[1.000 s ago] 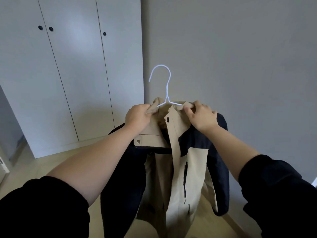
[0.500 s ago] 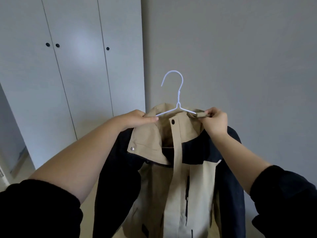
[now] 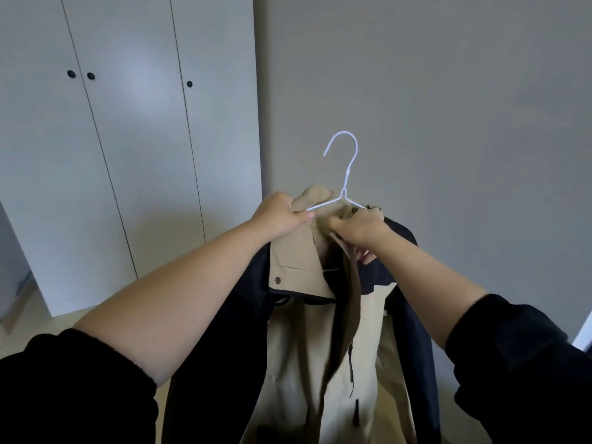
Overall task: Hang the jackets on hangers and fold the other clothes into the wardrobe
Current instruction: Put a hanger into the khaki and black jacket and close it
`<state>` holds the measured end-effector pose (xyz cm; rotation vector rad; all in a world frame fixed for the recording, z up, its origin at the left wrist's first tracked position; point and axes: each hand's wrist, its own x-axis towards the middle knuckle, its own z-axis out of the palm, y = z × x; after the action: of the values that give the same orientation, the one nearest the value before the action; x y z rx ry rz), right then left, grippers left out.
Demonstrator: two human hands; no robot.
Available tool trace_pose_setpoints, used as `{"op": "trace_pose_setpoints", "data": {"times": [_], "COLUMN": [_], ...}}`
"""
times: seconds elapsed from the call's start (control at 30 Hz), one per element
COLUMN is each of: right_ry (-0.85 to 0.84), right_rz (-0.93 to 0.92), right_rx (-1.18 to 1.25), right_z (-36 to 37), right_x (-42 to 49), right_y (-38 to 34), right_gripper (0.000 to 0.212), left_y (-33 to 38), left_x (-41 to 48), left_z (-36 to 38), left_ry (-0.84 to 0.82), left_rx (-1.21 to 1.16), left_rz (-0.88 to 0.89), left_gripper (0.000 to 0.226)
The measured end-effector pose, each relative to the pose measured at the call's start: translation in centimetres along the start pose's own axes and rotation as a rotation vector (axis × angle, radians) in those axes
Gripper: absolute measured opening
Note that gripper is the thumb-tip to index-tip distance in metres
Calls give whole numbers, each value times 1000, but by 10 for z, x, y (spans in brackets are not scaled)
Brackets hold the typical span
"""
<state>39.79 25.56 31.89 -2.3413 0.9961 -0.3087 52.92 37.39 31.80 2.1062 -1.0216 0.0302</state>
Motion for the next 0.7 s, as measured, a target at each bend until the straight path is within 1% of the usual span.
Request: {"op": "trace_pose_setpoints", "data": {"times": [0.03,0.07,0.1,0.13,0.17,0.23,0.27,0.33,0.37,0.4,0.43,0.47,0.5,0.53,0.57,0.6,0.63,0.7], "right_ry": [15,71,110,123,143,136,91,-43,-93,-81,-47,-18,7,26,81,198,345,582], "right_rz": [-27,-65,-107,-120,-122,-80,-68,-22,37,111,174,240,307,340,346,294,200,-15], "right_rx": [-170,-254,-204,-36,184,655,869,1274,1472,1580,1584,1481,1286,1068,859,680,548,387], "right_z": [0,0,-1,-3,-3,-6,-9,-15,-16,-14,-9,-2,4,9,13,17,18,13], "right_x": [0,0,4,7,9,9,7,1,0,3,6,7,10,12,15,19,23,23], "right_y": [3,8,13,21,26,32,34,40,47,57,67,75,81,84,85,86,86,79], "right_gripper": [36,30,25,14,10,31,36,36,35,33,29,25,21,16,14,22,31,41], "left_y": [1,1,0,-1,-4,-12,-17,-26,-29,-32,-34,-35,-34,-34,-35,-36,-36,-36], "left_x": [0,-1,-1,-1,-1,-1,0,0,0,0,0,-1,-3,-5,-6,-7,-9,-10], "left_z": [3,4,5,5,3,-4,-9,-22,-28,-33,-36,-37,-36,-33,-29,-24,-20,-14], "left_ry": [10,18,31,50,75,143,182,257,285,308,319,318,306,291,278,268,259,239], "left_rx": [-3,-6,-6,-5,-3,6,5,-20,-53,-103,-155,-192,-209,-216,-223,-232,-239,-253], "left_rz": [1,-4,-13,-24,-42,-88,-113,-155,-166,-166,-156,-146,-138,-130,-124,-121,-124,-124], "left_gripper": [44,47,48,46,43,35,31,24,21,19,19,21,22,23,25,26,26,27]}}
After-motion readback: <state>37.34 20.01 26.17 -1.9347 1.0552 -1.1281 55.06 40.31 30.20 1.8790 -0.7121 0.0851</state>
